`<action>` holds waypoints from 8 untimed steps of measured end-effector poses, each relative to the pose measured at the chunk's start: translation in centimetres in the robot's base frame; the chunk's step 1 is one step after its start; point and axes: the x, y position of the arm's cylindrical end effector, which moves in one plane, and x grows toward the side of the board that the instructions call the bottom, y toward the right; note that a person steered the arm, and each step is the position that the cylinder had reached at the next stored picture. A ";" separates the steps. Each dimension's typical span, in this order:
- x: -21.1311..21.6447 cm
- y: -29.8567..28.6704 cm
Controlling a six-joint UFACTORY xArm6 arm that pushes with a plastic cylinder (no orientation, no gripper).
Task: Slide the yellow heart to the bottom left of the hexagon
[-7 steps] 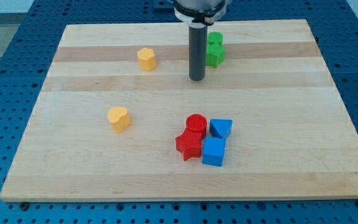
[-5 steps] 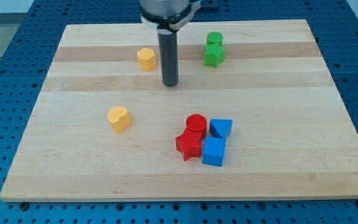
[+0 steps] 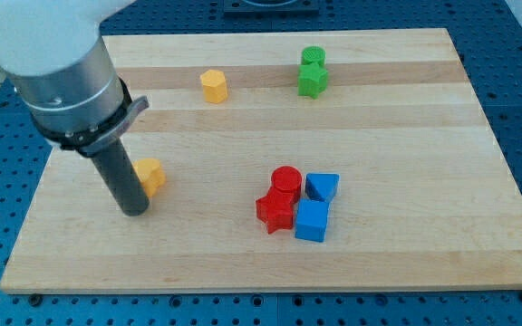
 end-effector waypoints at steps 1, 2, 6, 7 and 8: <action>-1.6 3.2; -1.6 6.0; -2.9 -3.1; -4.1 1.8; -8.3 3.4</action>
